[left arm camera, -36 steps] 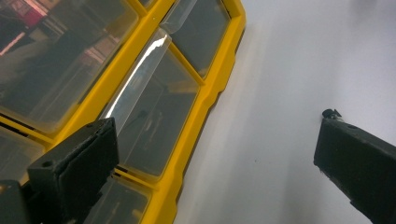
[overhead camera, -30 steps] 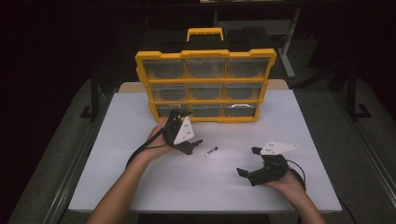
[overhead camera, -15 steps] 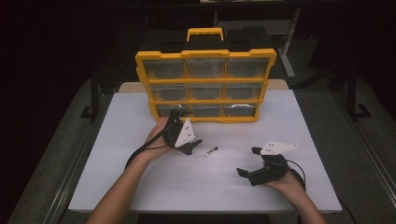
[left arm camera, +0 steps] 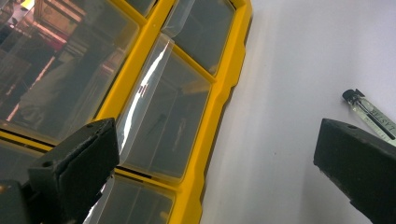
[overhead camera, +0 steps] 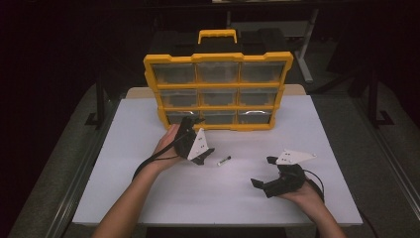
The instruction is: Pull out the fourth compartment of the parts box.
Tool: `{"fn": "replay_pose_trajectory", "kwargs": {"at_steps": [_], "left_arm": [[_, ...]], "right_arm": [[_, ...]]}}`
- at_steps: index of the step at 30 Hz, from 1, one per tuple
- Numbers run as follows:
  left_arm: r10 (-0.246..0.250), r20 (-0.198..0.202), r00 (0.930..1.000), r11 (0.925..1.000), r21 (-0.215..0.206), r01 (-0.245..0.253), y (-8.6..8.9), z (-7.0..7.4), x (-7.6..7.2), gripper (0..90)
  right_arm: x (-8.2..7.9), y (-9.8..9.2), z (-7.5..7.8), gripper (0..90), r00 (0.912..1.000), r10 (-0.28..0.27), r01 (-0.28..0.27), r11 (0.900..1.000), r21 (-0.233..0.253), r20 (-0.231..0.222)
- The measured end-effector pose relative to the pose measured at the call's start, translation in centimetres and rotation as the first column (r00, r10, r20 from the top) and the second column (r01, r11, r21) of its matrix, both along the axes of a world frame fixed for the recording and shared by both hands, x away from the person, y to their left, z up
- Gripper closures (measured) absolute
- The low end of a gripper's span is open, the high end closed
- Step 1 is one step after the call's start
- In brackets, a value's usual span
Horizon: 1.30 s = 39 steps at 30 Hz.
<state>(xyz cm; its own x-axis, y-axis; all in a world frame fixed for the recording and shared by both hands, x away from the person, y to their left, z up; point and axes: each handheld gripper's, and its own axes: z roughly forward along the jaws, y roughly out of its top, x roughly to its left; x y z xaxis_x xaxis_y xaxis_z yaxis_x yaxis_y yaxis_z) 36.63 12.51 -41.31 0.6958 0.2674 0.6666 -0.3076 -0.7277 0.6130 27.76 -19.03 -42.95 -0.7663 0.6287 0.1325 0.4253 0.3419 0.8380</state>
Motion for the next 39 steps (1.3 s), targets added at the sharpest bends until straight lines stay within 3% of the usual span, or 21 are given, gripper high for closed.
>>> {"fn": "replay_pose_trajectory", "kwargs": {"at_steps": [17, 22, 39], "left_arm": [[0.000, 0.086, 0.9963, 0.9991, 0.043, -0.004, -0.15, -0.13, -0.29, 0.1], [0.002, 0.095, 0.9955, 0.9987, 0.050, -0.006, -0.22, -0.22, -0.39, 0.1], [-0.007, 0.181, 0.9835, 0.9938, 0.110, -0.013, -0.45, -0.40, -0.72, 0.1]], "right_arm": [[-0.02, 0.01, -0.01, 0.1, 1.0000, 0.002, -0.002, 1.000, -0.001, 0.000], [-0.03, 0.00, 0.00, 0.1, 1.0000, 0.001, -0.001, 1.000, 0.000, 0.000], [-0.05, 0.00, 0.00, 0.1, 1.0000, 0.000, 0.000, 1.000, 0.000, -0.002]]}}
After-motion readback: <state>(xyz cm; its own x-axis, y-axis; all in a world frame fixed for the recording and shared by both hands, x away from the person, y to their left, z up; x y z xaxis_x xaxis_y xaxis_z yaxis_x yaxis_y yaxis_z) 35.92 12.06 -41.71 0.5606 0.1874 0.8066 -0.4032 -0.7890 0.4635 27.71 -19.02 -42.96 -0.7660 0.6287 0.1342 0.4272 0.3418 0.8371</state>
